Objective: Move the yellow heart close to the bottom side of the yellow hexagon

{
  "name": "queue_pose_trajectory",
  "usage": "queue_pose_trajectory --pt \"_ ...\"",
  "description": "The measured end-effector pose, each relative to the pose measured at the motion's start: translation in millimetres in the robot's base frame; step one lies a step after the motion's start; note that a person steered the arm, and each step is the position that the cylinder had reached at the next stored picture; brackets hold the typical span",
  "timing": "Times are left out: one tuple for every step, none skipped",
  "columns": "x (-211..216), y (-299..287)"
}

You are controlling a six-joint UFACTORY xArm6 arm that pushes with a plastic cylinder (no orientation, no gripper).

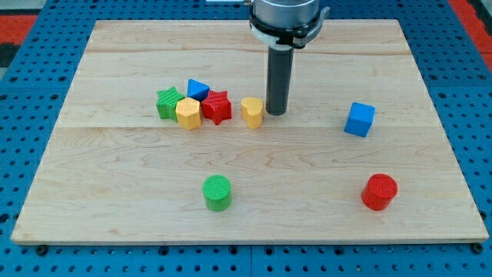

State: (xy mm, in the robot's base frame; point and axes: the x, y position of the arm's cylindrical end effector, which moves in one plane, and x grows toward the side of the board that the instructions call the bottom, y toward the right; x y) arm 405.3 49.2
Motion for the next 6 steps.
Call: queue_pose_trajectory --pt "-11.4 7.0" --pt "-8.4 -21.4" --pt "11.2 -38.1" --pt "38.7 -41.7" --pt "53.7 -41.7" --pt "52.2 -61.6"
